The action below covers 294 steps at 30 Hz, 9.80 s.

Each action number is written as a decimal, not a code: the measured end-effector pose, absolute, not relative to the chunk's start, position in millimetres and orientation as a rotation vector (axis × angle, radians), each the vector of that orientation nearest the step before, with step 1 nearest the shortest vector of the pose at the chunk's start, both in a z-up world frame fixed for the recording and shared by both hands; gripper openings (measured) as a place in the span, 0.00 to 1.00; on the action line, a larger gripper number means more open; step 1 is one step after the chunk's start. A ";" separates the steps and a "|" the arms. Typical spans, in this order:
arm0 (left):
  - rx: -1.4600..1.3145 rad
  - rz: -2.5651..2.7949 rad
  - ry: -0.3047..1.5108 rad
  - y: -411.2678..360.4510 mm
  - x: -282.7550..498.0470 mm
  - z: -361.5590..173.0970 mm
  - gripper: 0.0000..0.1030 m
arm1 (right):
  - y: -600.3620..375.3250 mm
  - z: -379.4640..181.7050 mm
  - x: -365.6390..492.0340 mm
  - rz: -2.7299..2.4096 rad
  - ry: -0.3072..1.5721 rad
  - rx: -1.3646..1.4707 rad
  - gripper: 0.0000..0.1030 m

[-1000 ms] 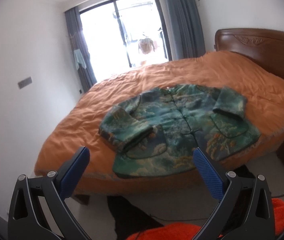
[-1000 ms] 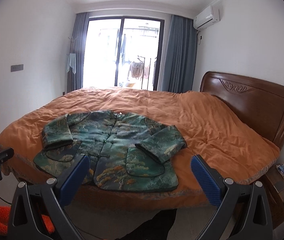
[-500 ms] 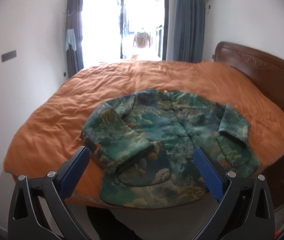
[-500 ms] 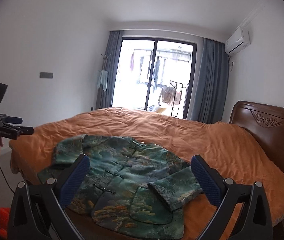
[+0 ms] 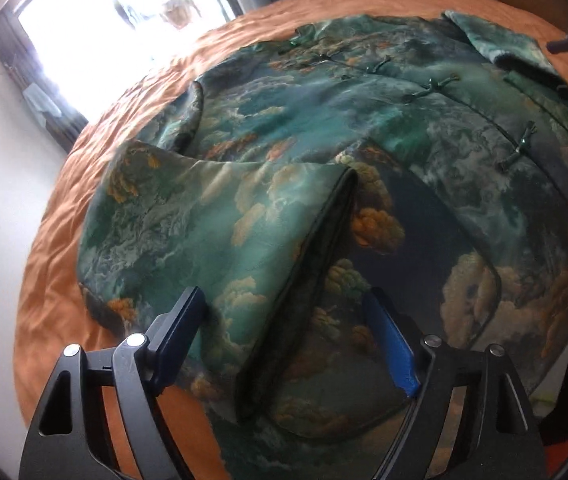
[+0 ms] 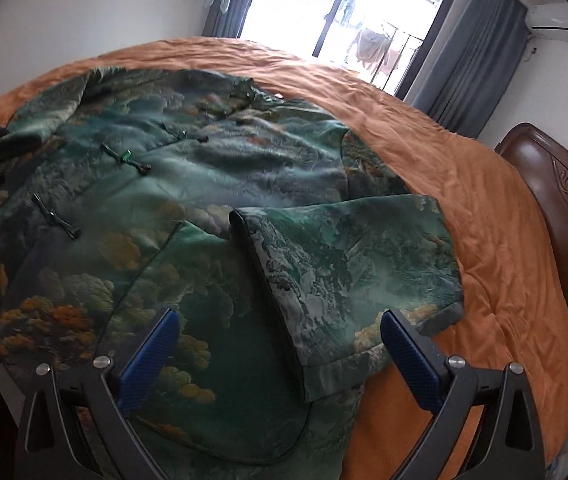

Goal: Fold large clothes

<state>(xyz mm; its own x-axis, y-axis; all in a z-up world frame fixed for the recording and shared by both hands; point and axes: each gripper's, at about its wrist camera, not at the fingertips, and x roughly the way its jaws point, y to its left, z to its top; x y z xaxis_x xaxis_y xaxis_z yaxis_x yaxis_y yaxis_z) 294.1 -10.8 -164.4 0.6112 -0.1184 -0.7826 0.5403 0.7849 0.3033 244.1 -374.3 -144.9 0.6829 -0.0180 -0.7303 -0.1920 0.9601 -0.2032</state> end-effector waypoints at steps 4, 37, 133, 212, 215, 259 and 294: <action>0.535 -0.437 0.850 -1.9 303.0 -160.1 0.75 | -383.1 -158.2 262.0 0.103 0.875 -0.242 0.95; -0.196 0.272 0.671 307.0 373.8 -37.5 0.39 | -677.6 -32.4 190.2 -0.450 0.629 0.269 0.07; 0.267 -0.230 0.540 -39.2 140.8 -40.5 1.00 | -250.1 -64.0 110.3 0.156 0.478 0.025 0.72; 0.246 -0.384 0.735 -165.4 241.5 -53.1 1.00 | -733.7 -266.0 176.6 -0.710 0.378 1.235 0.15; 0.252 -0.417 0.729 -171.2 251.7 -47.4 1.00 | -719.9 -232.6 176.1 -0.690 0.345 1.092 0.10; 0.136 -0.541 0.965 -254.7 494.3 -72.1 0.07 | -533.5 -97.2 296.2 -0.078 0.485 0.299 0.83; 0.015 -0.344 1.044 -162.7 479.9 -156.3 0.55 | -456.4 -215.6 429.7 0.183 1.019 0.237 0.69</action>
<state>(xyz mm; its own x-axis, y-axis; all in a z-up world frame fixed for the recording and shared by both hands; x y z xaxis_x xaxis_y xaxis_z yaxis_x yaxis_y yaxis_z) 479.9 -162.7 -156.3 0.4540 -0.2718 -0.8485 0.2856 0.9465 -0.1504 429.7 -456.4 -215.6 0.5129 0.2599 -0.8182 -0.0407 0.9593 0.2793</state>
